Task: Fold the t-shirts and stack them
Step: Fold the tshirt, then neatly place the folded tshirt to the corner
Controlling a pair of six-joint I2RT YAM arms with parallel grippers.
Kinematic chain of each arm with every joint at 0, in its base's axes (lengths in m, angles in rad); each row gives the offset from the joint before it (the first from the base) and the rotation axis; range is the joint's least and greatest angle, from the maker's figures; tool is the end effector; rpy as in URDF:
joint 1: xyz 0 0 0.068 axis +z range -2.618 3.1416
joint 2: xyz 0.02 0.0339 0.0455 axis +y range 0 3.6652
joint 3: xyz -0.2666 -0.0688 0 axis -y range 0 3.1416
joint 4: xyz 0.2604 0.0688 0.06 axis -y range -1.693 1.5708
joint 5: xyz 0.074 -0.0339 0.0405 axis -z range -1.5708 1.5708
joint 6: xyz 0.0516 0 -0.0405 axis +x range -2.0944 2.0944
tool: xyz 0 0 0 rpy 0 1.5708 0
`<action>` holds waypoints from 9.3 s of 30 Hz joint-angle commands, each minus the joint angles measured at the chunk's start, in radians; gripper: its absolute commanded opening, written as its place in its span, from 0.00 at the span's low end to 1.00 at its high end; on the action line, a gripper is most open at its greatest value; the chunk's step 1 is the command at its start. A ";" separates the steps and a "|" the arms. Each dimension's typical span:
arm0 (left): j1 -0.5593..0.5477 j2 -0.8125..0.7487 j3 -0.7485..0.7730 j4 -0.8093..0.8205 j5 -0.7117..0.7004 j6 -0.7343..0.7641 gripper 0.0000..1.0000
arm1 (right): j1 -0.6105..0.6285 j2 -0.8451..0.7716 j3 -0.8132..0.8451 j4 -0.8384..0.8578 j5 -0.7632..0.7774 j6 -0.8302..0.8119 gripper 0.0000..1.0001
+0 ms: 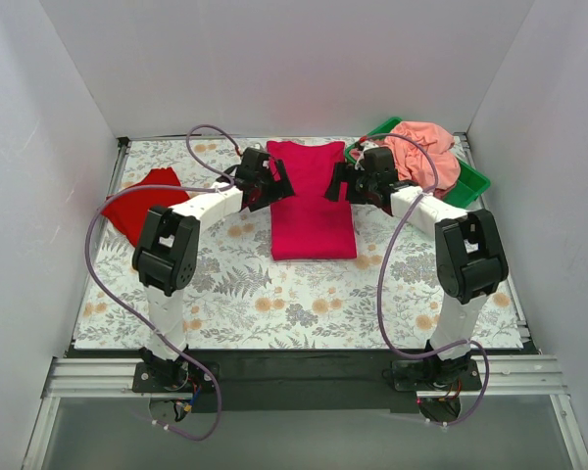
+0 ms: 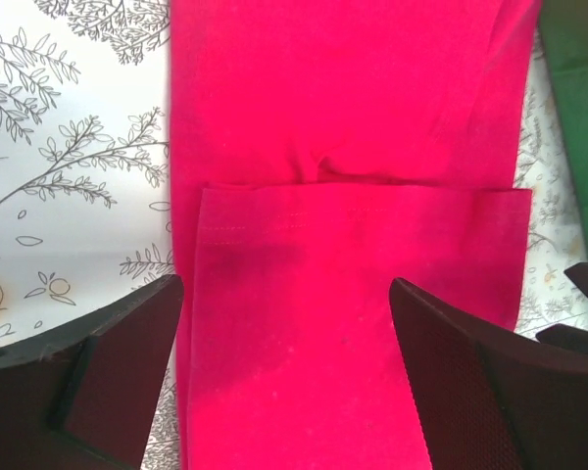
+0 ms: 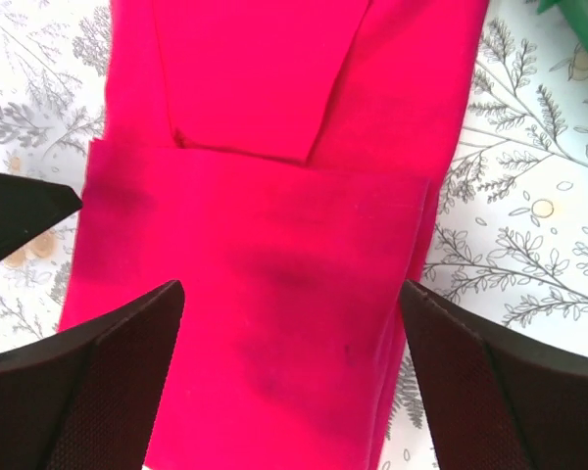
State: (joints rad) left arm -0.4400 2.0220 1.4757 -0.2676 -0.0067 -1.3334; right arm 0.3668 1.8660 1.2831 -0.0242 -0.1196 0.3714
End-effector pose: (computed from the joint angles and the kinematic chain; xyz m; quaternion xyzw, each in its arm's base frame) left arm 0.4310 -0.2025 0.1781 -0.4025 0.8375 -0.2844 0.2359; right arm 0.4186 0.1674 0.2039 -0.0257 0.8846 0.2163 0.4123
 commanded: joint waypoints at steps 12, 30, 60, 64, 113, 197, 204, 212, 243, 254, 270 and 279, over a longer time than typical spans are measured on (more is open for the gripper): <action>0.000 -0.341 -0.354 0.062 0.159 -0.081 0.91 | 0.000 -0.341 -0.304 0.033 -0.100 0.072 0.98; -0.022 -0.414 -0.641 0.189 0.203 -0.173 0.59 | 0.000 -0.467 -0.581 0.038 -0.055 0.113 0.91; -0.043 -0.255 -0.592 0.168 0.163 -0.148 0.00 | -0.003 -0.237 -0.504 0.073 -0.086 0.120 0.21; -0.048 -0.285 -0.621 0.169 0.166 -0.165 0.00 | -0.002 -0.271 -0.550 0.076 -0.115 0.120 0.06; -0.700 -1.180 -1.000 -0.291 -0.177 -0.581 0.00 | 0.460 -1.366 -1.032 -0.371 -0.035 0.469 0.01; 0.058 -0.362 -0.265 0.007 -0.142 -0.090 0.00 | -0.054 -0.157 0.065 -0.169 -0.228 -0.012 0.01; 0.060 -0.416 -0.272 0.031 -0.139 -0.073 0.00 | -0.055 -0.221 0.044 -0.171 -0.241 -0.025 0.01; 0.058 -0.615 -0.388 0.056 -0.093 -0.087 0.00 | -0.057 -0.386 -0.105 -0.169 -0.239 -0.022 0.01; 0.101 -0.037 0.046 0.048 -0.119 -0.012 0.00 | -0.187 0.084 0.251 -0.169 -0.338 -0.052 0.03; 0.115 -0.040 0.060 0.048 -0.039 -0.004 0.82 | -0.186 0.073 0.279 -0.194 -0.365 -0.114 0.61; 0.112 0.049 -0.003 0.062 0.181 0.134 0.89 | -0.141 -0.327 -0.203 -0.137 -0.172 -0.126 0.76; 0.090 0.173 0.081 -0.015 0.123 0.174 0.89 | -0.143 -0.674 -0.409 -0.117 0.035 -0.100 0.93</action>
State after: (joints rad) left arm -0.3363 2.1571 1.5356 -0.2142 0.1356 -1.1931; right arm 0.2287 1.2785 0.9123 -0.1898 -0.1825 0.2634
